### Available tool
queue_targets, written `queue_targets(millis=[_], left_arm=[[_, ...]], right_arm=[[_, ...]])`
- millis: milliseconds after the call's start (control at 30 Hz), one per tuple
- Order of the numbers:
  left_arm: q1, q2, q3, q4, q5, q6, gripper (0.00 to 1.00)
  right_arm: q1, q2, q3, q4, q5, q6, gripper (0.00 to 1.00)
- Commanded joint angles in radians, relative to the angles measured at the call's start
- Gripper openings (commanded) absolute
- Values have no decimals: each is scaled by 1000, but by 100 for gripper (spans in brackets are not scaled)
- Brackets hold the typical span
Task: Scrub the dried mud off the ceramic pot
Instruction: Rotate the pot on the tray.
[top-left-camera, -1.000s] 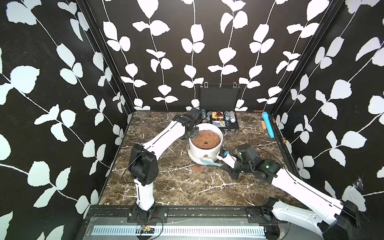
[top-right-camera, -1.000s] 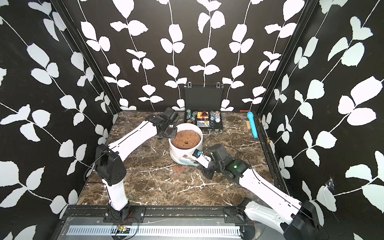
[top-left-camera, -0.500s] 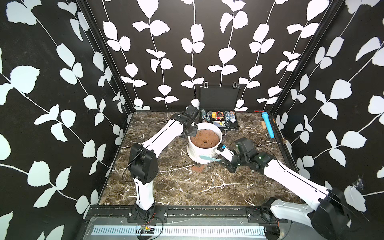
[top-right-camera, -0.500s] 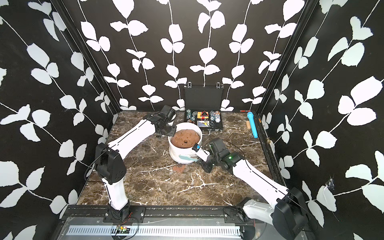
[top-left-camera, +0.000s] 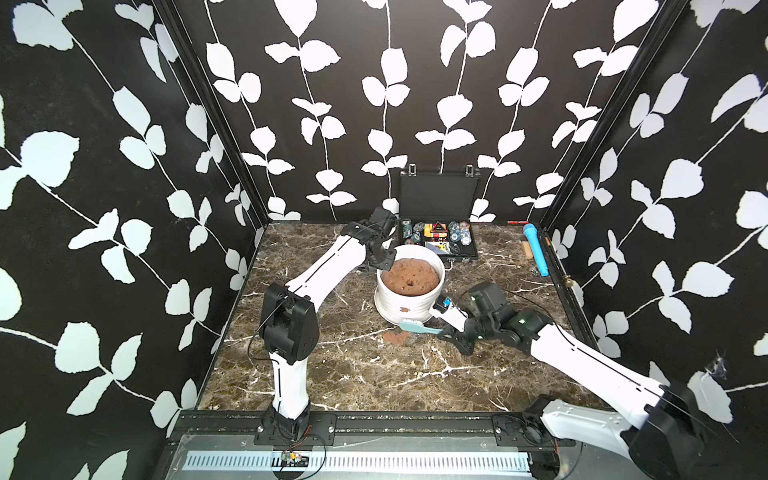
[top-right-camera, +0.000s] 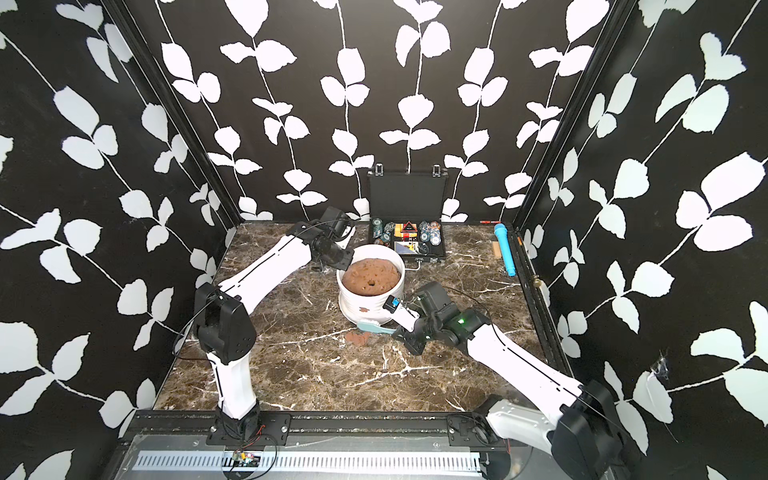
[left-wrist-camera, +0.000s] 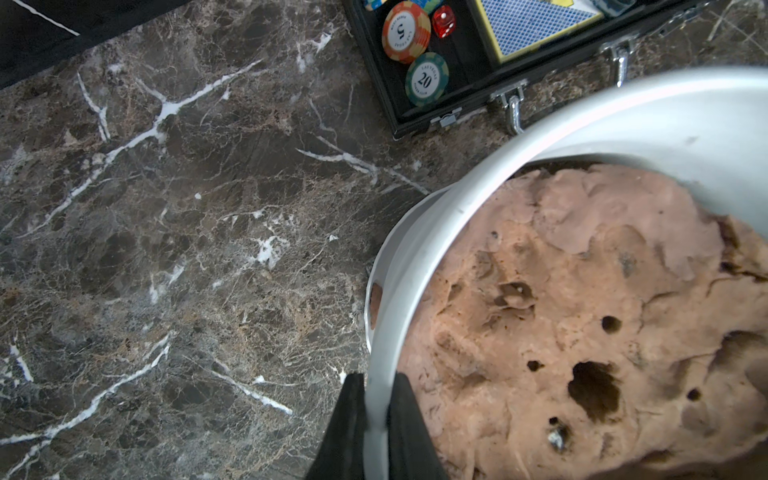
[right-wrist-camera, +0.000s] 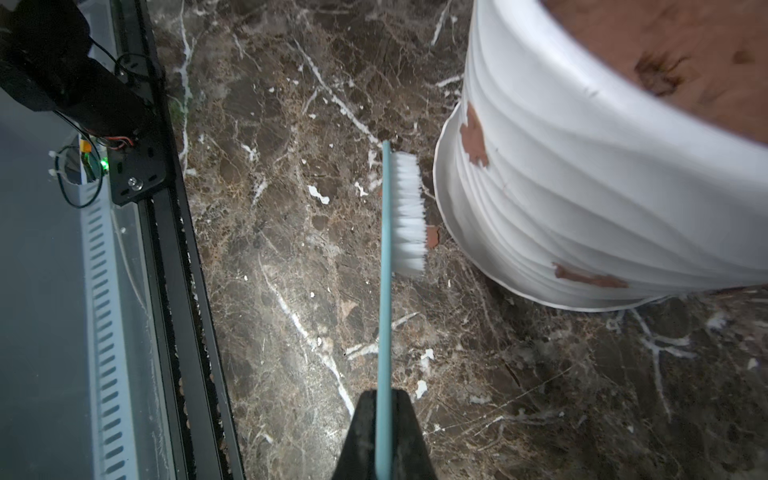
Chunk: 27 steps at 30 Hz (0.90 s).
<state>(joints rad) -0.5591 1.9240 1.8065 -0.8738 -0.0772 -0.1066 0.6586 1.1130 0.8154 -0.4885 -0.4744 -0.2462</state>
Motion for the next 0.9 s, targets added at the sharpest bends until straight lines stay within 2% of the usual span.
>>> queue_targets(millis=[0,200,367,667,867], left_arm=[[-5,42,-1,-18,48,26,11],[-5,47,-5,-21,74,29,11],[-5,46,-5,-25,77,39,10],[-4,67,25,-29,88,47,10],[-4,85,51,-40,89,80,11]], right_arm=[[-4,-26,41,53,48,16,0],[-9,70,87,56,154,-19,0],[-17,87,58,107,160,-10,0],[-12,112,10,1,127,-25,0],[-3,53,15,4,-7,-21,0]])
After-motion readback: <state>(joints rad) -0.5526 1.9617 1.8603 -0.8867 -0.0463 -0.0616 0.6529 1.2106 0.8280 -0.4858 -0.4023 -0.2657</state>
